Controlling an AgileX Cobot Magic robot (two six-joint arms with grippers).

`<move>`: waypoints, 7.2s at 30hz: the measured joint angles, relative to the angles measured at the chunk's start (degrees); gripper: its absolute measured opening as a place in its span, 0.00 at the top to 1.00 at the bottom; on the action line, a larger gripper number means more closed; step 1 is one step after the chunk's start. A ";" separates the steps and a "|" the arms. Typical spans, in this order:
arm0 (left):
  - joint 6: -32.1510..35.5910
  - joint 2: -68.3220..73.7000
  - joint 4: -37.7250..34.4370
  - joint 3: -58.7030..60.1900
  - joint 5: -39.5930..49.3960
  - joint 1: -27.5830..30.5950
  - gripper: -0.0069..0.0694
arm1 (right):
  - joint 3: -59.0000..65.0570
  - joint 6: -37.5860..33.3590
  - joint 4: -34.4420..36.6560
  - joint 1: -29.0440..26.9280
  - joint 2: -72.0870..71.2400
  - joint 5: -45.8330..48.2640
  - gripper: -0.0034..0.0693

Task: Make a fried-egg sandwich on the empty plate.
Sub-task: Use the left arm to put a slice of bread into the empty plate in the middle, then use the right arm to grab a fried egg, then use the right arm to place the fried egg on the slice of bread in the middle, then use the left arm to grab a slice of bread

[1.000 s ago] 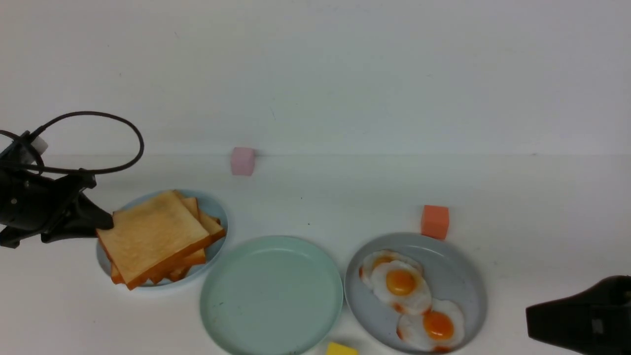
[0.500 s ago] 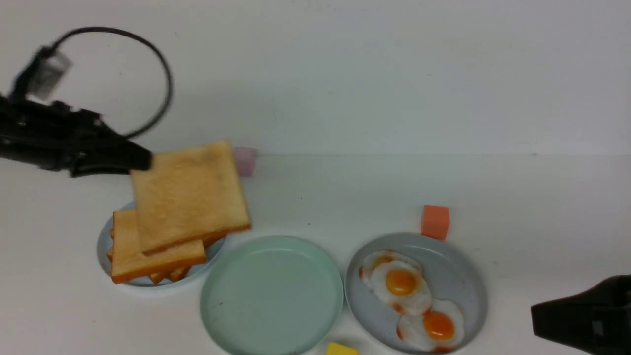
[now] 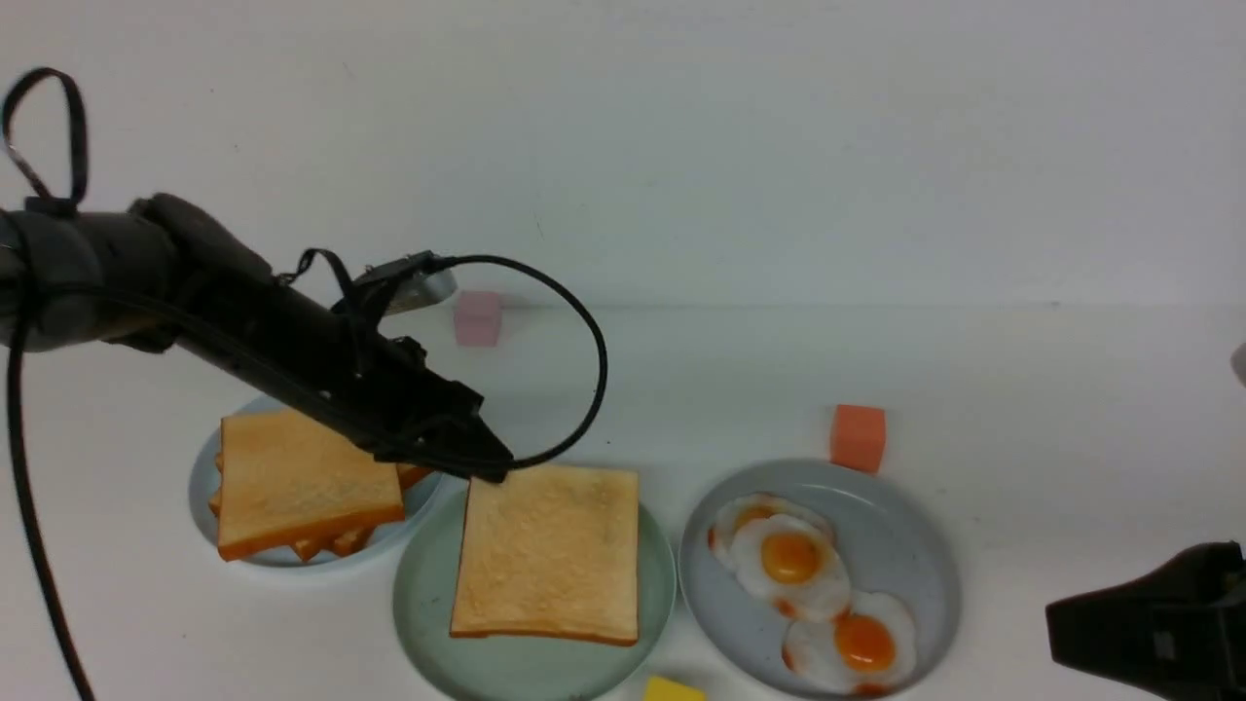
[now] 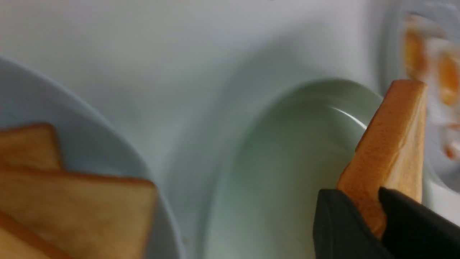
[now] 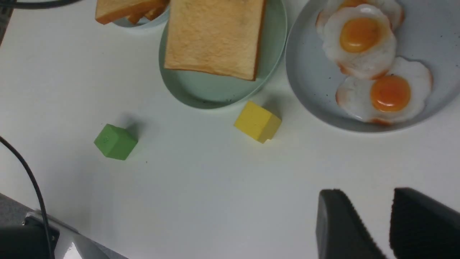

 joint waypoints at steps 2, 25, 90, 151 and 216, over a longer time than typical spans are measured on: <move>-0.27 0.06 0.33 0.00 -1.50 -0.21 0.73 | 0.00 0.00 0.00 0.00 0.00 0.00 0.62; -19.41 -8.74 14.45 -8.41 7.86 -0.43 0.11 | -10.98 5.05 -11.82 0.00 18.99 -0.58 0.29; -54.40 -53.80 50.80 21.83 -1.62 -32.18 0.93 | -29.56 -47.98 37.68 -10.20 57.93 2.68 0.85; -50.86 -19.14 25.09 14.91 -5.46 18.50 0.42 | -27.11 -32.60 4.47 9.18 34.87 5.54 0.78; -23.87 -11.12 3.28 14.74 -6.13 22.59 0.36 | -27.16 -32.78 7.73 9.24 32.68 9.85 0.66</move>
